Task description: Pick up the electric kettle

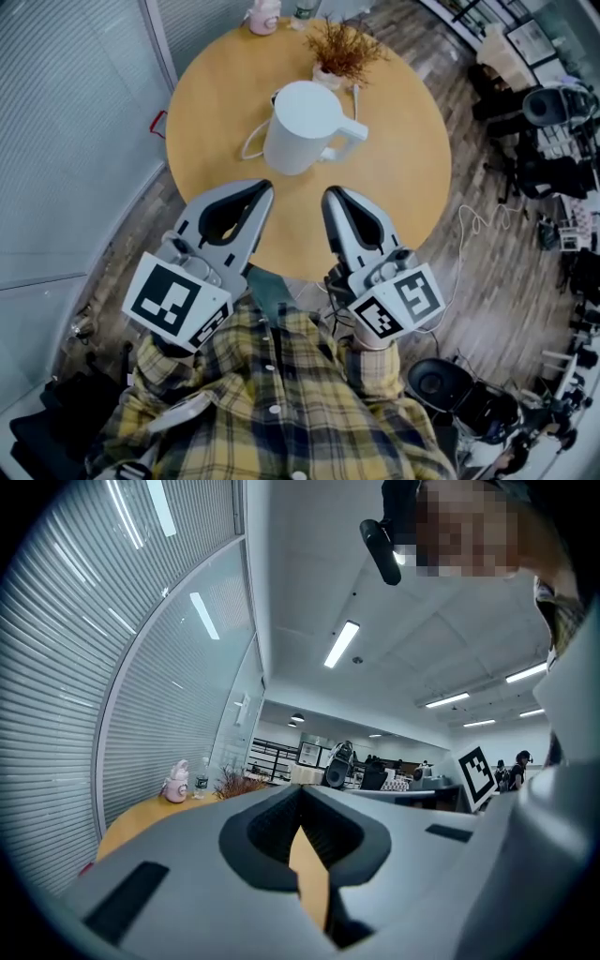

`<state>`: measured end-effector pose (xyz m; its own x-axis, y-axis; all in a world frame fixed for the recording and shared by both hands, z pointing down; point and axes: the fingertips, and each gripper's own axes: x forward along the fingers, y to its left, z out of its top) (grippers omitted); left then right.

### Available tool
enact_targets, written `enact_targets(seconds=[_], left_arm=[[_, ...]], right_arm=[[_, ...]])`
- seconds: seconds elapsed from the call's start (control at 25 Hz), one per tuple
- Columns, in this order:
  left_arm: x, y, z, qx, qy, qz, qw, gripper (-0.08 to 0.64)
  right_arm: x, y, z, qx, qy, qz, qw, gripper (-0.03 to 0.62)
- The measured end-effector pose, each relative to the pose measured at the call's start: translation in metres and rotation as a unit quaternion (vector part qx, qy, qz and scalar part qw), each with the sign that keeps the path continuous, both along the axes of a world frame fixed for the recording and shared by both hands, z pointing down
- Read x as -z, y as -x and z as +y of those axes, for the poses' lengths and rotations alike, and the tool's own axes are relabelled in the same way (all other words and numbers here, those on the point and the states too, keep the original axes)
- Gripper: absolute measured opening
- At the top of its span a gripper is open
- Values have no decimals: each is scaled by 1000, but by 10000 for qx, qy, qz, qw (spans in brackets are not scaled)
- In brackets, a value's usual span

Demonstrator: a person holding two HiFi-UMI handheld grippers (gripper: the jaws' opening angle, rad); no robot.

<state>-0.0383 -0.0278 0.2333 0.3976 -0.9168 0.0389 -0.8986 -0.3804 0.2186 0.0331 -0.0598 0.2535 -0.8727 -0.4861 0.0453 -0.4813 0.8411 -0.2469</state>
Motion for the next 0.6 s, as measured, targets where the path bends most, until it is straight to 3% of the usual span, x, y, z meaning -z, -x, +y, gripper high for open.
enact_targets(seconds=[0.6], left_arm=[[6, -19, -62, 31, 29, -84, 10000, 3]], right_arm=[[6, -25, -64, -101, -17, 1, 9999, 34]])
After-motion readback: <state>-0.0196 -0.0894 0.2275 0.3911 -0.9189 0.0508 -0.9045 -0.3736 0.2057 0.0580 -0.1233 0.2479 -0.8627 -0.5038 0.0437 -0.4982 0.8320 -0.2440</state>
